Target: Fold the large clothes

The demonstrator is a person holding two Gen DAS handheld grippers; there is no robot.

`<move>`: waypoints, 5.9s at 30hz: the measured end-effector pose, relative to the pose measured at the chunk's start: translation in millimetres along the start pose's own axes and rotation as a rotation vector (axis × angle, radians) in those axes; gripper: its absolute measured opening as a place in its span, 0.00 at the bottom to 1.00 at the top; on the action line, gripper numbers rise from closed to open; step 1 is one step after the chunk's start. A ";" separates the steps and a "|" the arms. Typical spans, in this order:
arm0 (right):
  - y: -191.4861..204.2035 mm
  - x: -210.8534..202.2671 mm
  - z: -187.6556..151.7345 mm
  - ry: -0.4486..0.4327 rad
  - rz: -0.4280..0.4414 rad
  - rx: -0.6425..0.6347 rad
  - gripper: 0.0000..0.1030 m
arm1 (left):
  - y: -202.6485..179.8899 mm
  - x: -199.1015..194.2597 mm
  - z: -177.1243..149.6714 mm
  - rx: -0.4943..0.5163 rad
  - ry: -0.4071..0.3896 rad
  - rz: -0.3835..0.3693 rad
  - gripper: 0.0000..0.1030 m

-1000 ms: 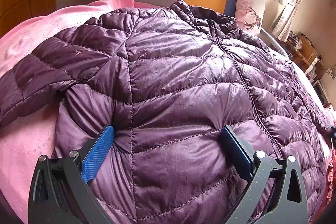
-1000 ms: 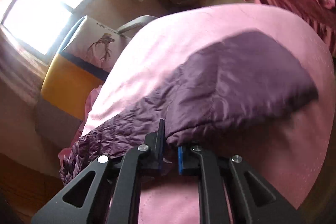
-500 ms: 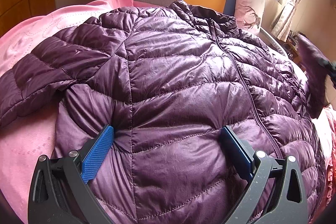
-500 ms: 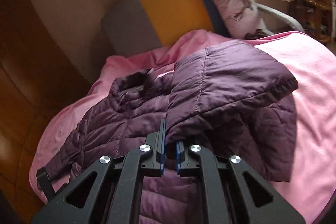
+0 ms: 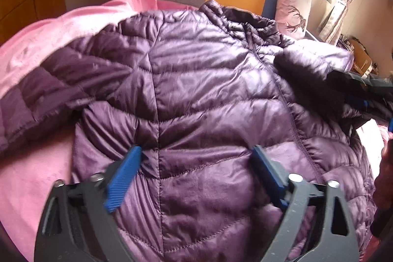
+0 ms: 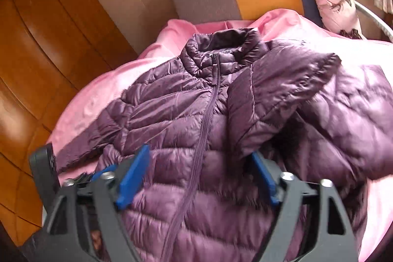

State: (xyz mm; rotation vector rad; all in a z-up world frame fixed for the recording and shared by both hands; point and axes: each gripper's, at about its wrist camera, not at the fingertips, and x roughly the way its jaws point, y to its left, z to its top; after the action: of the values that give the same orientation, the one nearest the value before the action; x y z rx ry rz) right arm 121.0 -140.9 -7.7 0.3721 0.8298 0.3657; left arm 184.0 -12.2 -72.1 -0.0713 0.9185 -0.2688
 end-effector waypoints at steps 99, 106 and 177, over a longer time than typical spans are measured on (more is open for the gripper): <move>-114.1 62.4 29.5 -0.032 -0.459 0.059 0.91 | 45.3 77.9 100.5 -0.230 -0.052 -0.076 0.20; -110.6 64.6 30.8 -0.027 -0.474 0.053 0.93 | 57.5 24.1 82.9 -0.341 -0.081 -0.110 0.51; 68.6 86.3 -21.4 0.162 0.089 0.168 0.50 | 12.5 -71.9 -35.3 -0.074 -0.117 -0.309 0.71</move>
State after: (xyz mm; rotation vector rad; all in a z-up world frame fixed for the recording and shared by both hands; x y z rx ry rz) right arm 146.6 -38.1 -44.9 0.5420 1.0085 0.4138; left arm 117.1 20.4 -40.0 -0.2963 0.7997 -0.5121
